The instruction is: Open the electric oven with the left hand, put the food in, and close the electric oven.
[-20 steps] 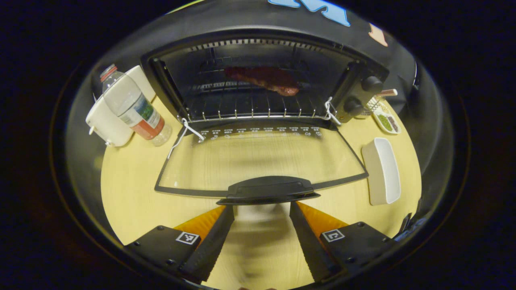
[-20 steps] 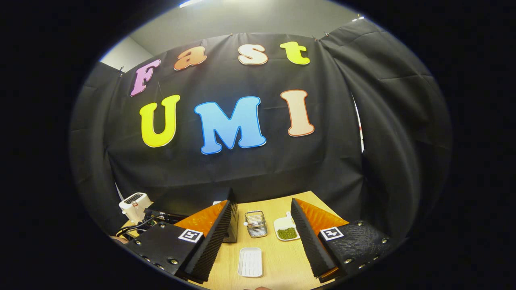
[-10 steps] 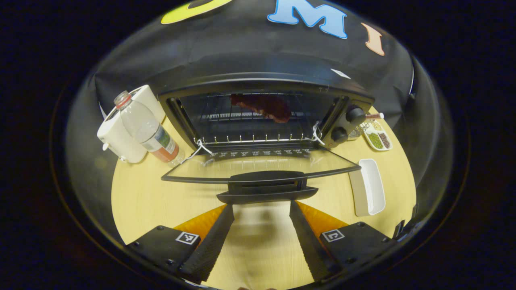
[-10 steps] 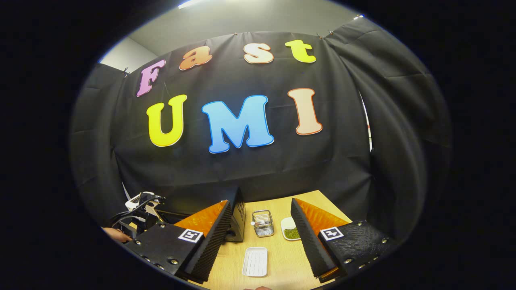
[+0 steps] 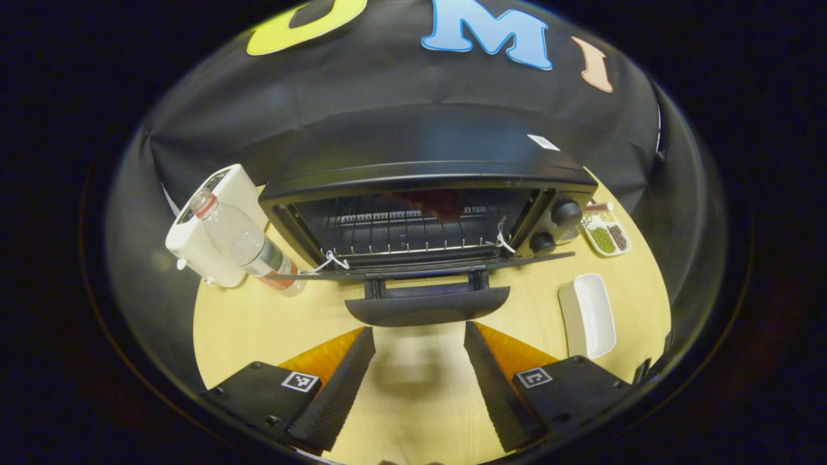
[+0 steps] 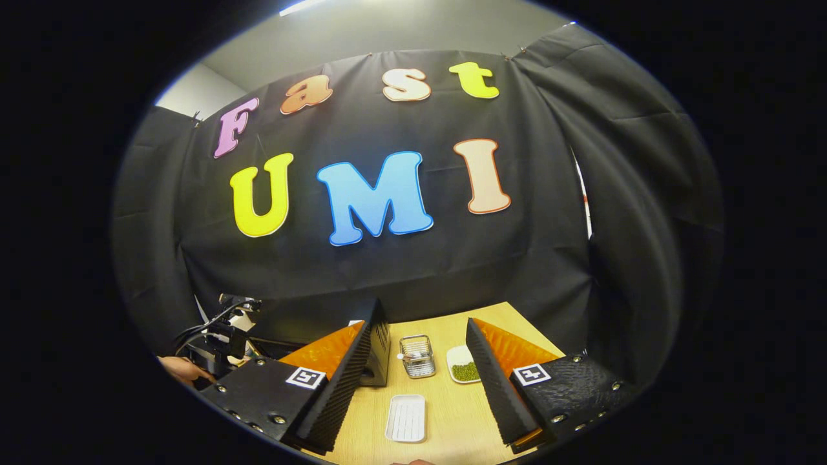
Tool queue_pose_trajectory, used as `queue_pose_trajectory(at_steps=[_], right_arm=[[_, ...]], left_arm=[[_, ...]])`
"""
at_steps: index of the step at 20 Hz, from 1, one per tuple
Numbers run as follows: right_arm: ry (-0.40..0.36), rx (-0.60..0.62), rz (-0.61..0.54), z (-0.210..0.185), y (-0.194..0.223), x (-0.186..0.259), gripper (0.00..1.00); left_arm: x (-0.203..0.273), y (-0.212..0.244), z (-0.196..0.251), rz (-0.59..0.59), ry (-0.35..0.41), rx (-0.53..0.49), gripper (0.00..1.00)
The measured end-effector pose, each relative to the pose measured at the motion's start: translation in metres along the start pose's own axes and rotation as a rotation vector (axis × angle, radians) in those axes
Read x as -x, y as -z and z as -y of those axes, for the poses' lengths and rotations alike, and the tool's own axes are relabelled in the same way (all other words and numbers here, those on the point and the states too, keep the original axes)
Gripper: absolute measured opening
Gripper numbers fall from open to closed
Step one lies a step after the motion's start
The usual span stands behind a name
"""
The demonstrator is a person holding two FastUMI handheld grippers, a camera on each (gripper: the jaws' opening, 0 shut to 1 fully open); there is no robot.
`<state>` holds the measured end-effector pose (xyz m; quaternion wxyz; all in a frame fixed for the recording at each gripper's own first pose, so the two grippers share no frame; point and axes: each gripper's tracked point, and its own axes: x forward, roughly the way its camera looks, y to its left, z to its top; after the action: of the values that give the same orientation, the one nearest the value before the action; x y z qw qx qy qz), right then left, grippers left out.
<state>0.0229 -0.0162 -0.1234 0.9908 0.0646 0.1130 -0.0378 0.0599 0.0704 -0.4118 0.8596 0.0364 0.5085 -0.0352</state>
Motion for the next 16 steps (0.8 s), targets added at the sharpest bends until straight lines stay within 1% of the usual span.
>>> queue_pose_trajectory(at_steps=[2, 3, 5, 6, 8, 9, 10, 12, 13, 14, 15, 16], right_arm=[[0.003, 0.003, -0.001, 0.003, 0.001, -0.001, 0.9], [0.002, 0.005, -0.002, 0.005, 0.0, -0.002, 0.9], [-0.006, 0.005, -0.007, 0.006, 0.001, -0.003, 0.9], [-0.013, 0.005, -0.011, 0.006, 0.002, -0.004, 0.9], [-0.032, 0.007, -0.015, 0.004, 0.003, -0.009, 0.9], [-0.044, 0.008, -0.015, 0.002, 0.002, -0.011, 0.9], [-0.06, 0.012, -0.014, -0.001, 0.001, -0.012, 0.9], [-0.091, 0.026, -0.006, -0.004, -0.005, -0.016, 0.9], [-0.106, 0.03, 0.004, -0.006, -0.01, -0.017, 0.9], [-0.12, 0.033, 0.017, -0.008, -0.018, -0.017, 0.9], [-0.137, 0.037, 0.031, -0.011, -0.026, -0.017, 0.9], [-0.152, 0.041, 0.049, -0.013, -0.035, -0.016, 0.9]], left_arm=[[0.002, -0.005, 0.0, 0.012, -0.004, 0.006, 0.95], [0.002, -0.007, 0.001, 0.021, -0.004, 0.009, 0.99], [0.003, -0.011, 0.002, 0.041, -0.007, 0.014, 0.99], [0.004, -0.014, 0.003, 0.058, -0.007, 0.023, 0.92], [0.023, -0.022, 0.008, 0.109, -0.002, 0.046, 0.99], [0.033, -0.029, 0.012, 0.146, 0.002, 0.058, 0.99], [0.046, -0.034, 0.015, 0.188, 0.004, 0.072, 0.95], [0.081, -0.057, 0.017, 0.329, -0.029, 0.099, 0.92], [0.102, -0.07, 0.02, 0.413, -0.033, 0.11, 0.95], [0.128, -0.08, 0.024, 0.495, -0.034, 0.121, 0.95], [0.154, -0.09, 0.028, 0.57, -0.034, 0.131, 0.99], [0.18, -0.098, 0.03, 0.636, -0.038, 0.134, 0.95]])
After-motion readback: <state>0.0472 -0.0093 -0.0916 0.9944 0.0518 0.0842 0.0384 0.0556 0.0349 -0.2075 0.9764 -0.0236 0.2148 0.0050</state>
